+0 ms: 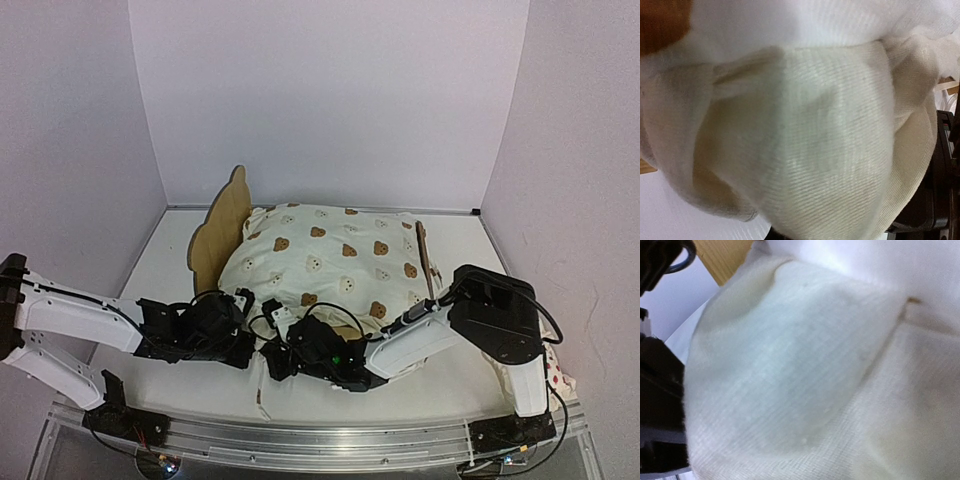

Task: Set up the pet bed

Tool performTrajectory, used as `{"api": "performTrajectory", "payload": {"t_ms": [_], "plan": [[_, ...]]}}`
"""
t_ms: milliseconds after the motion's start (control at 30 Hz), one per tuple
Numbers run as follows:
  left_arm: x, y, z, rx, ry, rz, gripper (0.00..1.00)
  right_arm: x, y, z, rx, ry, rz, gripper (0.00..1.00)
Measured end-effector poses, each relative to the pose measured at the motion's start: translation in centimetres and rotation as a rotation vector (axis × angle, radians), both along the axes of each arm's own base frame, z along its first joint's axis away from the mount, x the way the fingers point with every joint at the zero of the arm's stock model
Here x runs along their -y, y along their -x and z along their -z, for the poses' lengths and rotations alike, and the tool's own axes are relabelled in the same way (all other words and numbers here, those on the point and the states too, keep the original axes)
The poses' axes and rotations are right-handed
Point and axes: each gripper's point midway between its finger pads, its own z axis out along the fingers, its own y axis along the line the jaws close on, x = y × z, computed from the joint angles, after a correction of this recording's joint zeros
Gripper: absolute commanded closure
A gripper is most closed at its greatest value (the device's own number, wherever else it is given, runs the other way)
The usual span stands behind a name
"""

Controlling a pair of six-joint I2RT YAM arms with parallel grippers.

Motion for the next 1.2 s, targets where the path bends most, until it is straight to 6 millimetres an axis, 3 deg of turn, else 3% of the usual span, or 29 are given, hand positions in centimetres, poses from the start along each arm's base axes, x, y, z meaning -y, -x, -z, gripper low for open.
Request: {"api": "performTrajectory", "payload": {"t_ms": [300,433,500,667,800,1033,1200], "plan": [[0.3,-0.4,0.5,0.023,0.051,0.032,1.0,0.2,1.0,0.8,-0.021,0.032,-0.044,0.71],[0.7,-0.5,0.5,0.039,0.064,0.054,1.0,1.0,1.5,0.4,-0.017,0.054,-0.063,0.57],[1.0,-0.6,0.5,0.047,0.07,0.066,1.0,1.7,1.7,0.0,-0.011,0.067,-0.07,0.54],[1.3,-0.8,0.7,0.057,0.066,0.078,1.0,3.4,2.0,-1.0,0.015,0.109,-0.079,0.54],[1.2,-0.9,0.9,0.06,0.057,0.083,1.0,4.6,1.8,-1.6,0.053,0.142,-0.065,0.6],[1.1,-1.1,0.9,0.064,0.053,0.085,1.0,6.0,0.4,-1.0,0.127,0.235,-0.012,0.66],[1.1,-1.0,1.3,0.059,0.039,0.097,1.0,5.6,-1.1,-0.1,0.14,0.266,0.013,0.69]]}}
